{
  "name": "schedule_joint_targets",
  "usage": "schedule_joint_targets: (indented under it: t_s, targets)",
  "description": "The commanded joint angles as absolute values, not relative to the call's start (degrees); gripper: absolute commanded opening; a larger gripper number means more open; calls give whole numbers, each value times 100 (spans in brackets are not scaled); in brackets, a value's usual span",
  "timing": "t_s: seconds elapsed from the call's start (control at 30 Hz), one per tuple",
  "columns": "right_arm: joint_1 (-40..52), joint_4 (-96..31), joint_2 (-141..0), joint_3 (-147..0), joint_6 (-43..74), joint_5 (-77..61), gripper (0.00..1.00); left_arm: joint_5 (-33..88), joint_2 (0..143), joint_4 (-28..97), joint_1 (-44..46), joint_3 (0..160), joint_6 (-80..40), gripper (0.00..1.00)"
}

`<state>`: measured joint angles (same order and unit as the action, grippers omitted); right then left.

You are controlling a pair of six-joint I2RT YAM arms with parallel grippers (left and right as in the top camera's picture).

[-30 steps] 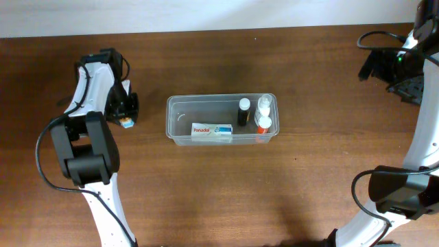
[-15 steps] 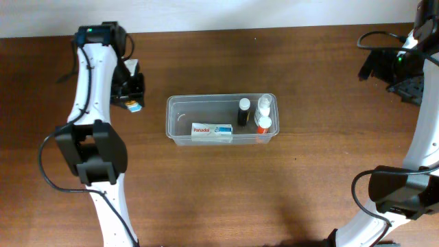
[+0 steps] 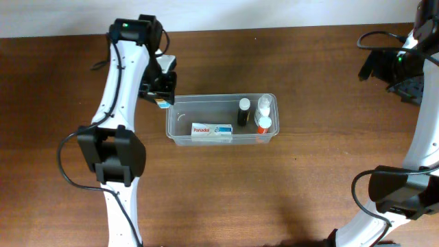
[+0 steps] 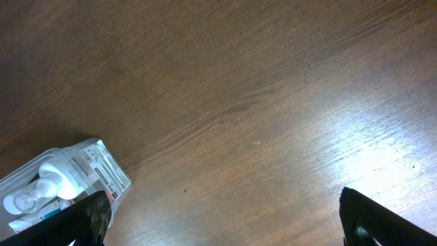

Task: Pack container
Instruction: 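Lift the balm jar and carry it into the container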

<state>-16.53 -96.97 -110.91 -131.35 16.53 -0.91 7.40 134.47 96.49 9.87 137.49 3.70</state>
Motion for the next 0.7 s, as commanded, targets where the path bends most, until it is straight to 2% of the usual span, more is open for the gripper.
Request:
schedule_joint_targets:
  t_s: [0.0, 0.27, 0.4, 0.67]
  targets:
    - [-1651, -9714, -11096, -13141, 1682, -38, 98, 917, 13207, 9671, 1234, 13858, 687, 42]
    - [-1653, -9712, -11096, -13141, 1682, -38, 98, 888, 13209, 9647, 1726, 13847, 742, 42]
    - [-1653, -9712, -11096, -13141, 1682, -38, 98, 462, 13209, 9561, 1944, 13664, 729, 42]
    - [-1651, -9712, -11096, -13141, 1682, -38, 98, 106, 13209, 8785, 2014, 12715, 40, 42]
